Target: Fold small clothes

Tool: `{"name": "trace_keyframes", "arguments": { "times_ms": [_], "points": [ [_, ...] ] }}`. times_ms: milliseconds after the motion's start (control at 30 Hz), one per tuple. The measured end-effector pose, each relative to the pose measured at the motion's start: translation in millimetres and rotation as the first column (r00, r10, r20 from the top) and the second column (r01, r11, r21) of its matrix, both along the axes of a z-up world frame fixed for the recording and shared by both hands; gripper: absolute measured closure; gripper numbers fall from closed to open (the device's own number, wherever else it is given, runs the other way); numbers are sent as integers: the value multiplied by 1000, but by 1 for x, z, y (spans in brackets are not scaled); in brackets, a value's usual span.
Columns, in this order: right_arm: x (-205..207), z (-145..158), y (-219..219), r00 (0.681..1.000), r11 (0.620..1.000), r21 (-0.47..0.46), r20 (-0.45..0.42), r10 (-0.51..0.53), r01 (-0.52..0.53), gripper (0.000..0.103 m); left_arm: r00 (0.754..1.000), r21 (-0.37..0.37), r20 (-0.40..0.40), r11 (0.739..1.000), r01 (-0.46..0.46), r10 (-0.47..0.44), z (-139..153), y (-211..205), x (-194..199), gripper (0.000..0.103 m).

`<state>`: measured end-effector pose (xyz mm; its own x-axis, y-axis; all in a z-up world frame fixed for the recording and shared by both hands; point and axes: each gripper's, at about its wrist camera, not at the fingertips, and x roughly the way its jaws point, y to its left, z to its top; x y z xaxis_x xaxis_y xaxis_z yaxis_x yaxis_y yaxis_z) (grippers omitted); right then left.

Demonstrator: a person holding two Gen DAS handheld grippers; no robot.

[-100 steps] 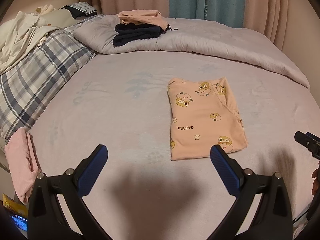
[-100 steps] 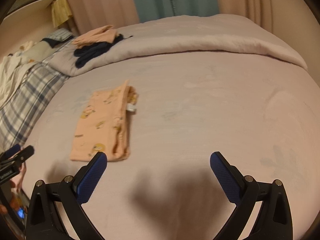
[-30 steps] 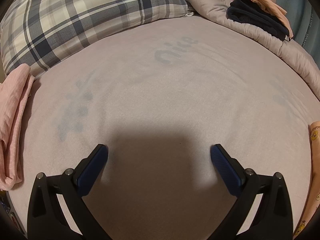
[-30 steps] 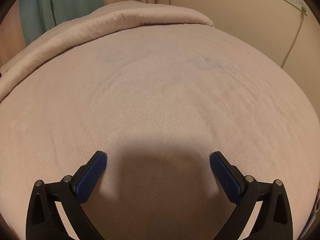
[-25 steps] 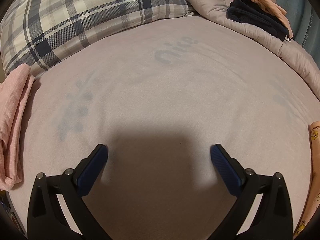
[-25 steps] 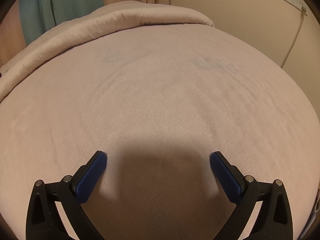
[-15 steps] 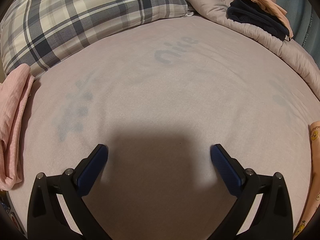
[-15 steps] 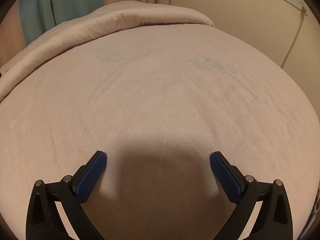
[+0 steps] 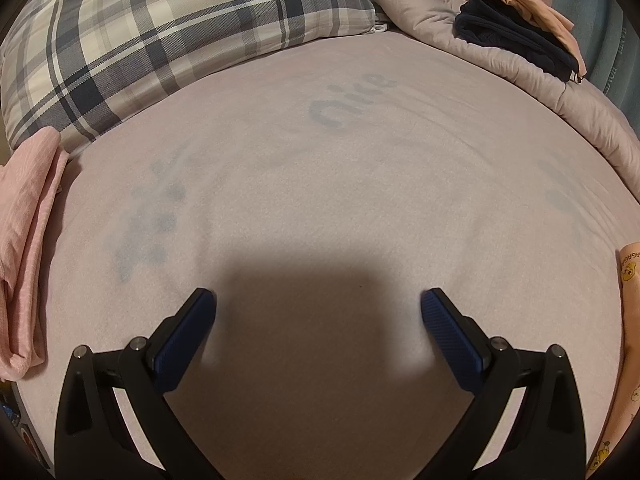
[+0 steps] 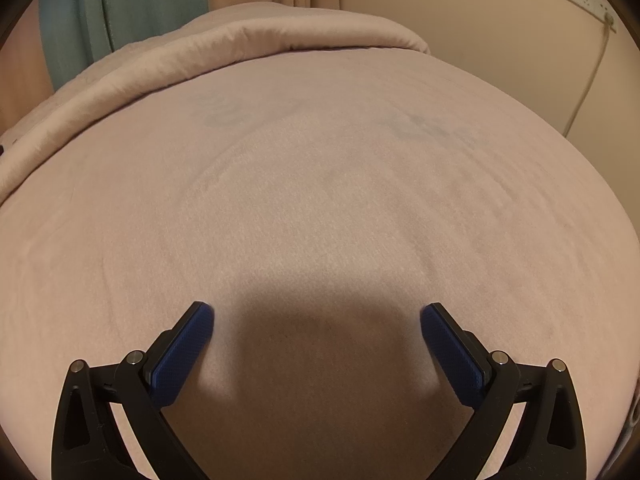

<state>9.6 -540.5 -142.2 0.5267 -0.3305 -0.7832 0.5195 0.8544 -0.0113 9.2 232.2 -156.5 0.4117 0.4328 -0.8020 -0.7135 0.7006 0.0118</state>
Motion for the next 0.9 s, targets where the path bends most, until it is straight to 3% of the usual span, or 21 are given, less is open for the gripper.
{"name": "trace_keyframes", "arguments": {
  "times_ms": [333, 433, 567, 633, 767, 900],
  "points": [
    [8, -1, 1, 1000, 1000, -13, -15, -1, 1, 0, 999, 12, -37, 1000, -23, 24, 17, -16, -7, 0],
    [6, 0, -1, 1000, 1000, 3, -5, 1, -1, 0, 999, 38, -2, 999, 32, -32, 40, -47, -15, 0],
    [4, 10, 8, 999, 999, 30, -41, -13, 14, 0, 982, 67, 34, 981, 183, -186, 85, -109, -24, 0],
    [-10, 31, 39, 996, 993, 93, 47, 73, -77, 0, 966, 83, 38, 964, 252, -256, 106, -140, -29, 0],
    [-28, 65, 110, 965, 954, 149, 81, 250, -260, 0, 930, 88, 53, 929, 360, -365, 130, -188, -37, 0],
    [-46, 96, 200, 873, 867, 103, 85, 481, -488, 0, 890, 81, 61, 891, 446, -451, 145, -226, -48, 0]
  ]
}}
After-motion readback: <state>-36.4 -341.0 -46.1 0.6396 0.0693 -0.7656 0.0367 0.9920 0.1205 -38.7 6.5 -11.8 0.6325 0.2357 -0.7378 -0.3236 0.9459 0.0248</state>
